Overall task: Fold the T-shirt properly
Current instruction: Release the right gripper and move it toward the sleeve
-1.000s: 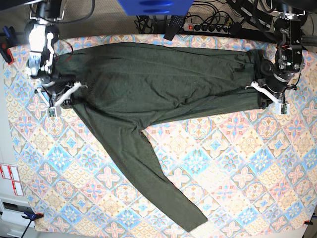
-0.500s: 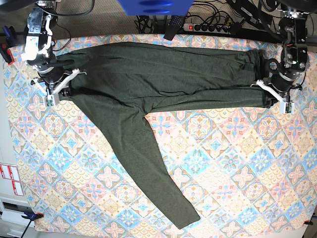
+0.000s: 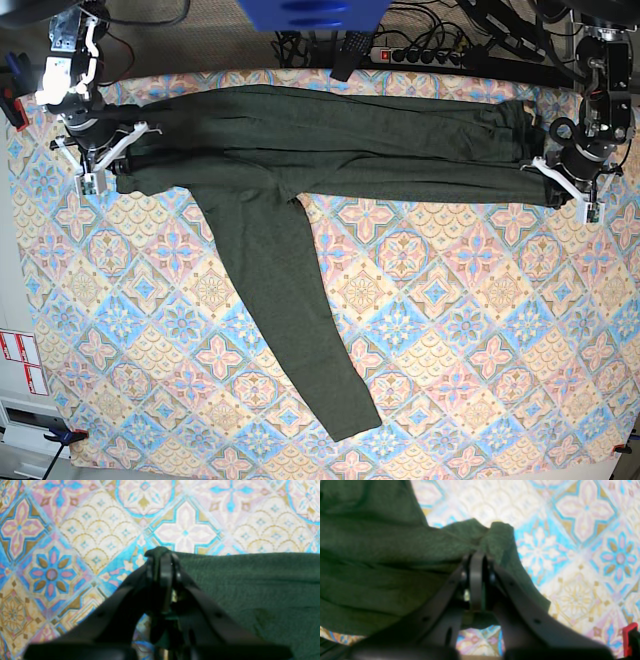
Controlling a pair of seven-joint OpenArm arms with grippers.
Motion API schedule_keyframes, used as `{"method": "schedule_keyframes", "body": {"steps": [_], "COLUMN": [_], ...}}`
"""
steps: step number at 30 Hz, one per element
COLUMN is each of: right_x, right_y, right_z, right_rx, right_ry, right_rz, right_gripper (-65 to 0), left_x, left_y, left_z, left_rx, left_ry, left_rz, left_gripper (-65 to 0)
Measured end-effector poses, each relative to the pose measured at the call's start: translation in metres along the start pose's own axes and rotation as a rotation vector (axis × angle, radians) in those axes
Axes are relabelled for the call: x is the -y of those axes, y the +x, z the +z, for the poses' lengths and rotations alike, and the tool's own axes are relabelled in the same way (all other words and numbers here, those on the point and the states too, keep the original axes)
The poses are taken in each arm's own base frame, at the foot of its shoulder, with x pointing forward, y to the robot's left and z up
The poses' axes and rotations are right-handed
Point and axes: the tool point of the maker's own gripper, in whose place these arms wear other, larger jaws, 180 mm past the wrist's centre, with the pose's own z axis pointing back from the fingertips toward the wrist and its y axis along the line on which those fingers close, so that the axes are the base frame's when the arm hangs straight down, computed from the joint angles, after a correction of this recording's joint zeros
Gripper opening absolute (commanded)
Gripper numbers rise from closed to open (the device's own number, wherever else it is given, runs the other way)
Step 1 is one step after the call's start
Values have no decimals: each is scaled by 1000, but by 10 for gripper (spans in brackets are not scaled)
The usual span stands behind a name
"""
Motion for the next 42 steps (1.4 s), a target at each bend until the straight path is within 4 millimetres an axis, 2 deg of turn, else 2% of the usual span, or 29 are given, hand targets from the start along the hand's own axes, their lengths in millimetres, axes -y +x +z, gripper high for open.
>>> {"method": "schedule_keyframes", "body": {"steps": [3,6,8,10,16,21,23,24,26,29,33,36,37,38,39,42], "right_x": [-2,-4,-3,-2,1,1,0,-2,-15,-50,-81,-81,-81,-82,-83,-88], "right_y": [-6,-20,-22,-22,-19,-18,-14,-7,20,61,90,135,141,139,127,75], "right_z": [0,1,2,2,2,2,0,-3,-14,-25,-37,-52,-59,-67,-75,-97], "right_rx": [-19,-85,-94,-92,-88,-87,-79,-70,-12,87,91,162,169,150,108,-81], "right_ry": [6,11,7,6,-4,-5,-3,-2,20,115,189,186,192,196,203,217], "right_rz": [0,-5,-3,-4,-3,-4,-3,-2,-3,34,91,100,93,91,82,82], "right_gripper": [-648,-644,-622,-587,-473,-461,-461,-461,-460,-459,-458,-458,-458,-458,-458,-458], "left_x": [1,2,6,10,9,9,4,0,-3,4,13,22,25,26,27,24], "left_y": [-9,-38,-52,-53,-48,-53,-47,-39,-20,4,21,28,29,29,29,28], "left_z": [-3,-11,-15,-17,-17,-17,-14,-11,-6,-1,5,8,7,7,7,7], "left_rx": [-18,-102,-147,-149,-135,-183,-165,-137,-74,2,53,79,84,85,85,83], "left_ry": [-2,-7,-16,-23,-23,-25,-10,3,23,7,-4,-19,-25,-27,-29,-17], "left_rz": [8,6,7,9,3,10,28,42,76,86,85,86,94,98,100,98], "left_gripper": [-650,-650,-634,-606,-479,-323,-272,-253,-242,-244,-244,-244,-244,-244,-244,-244]}}
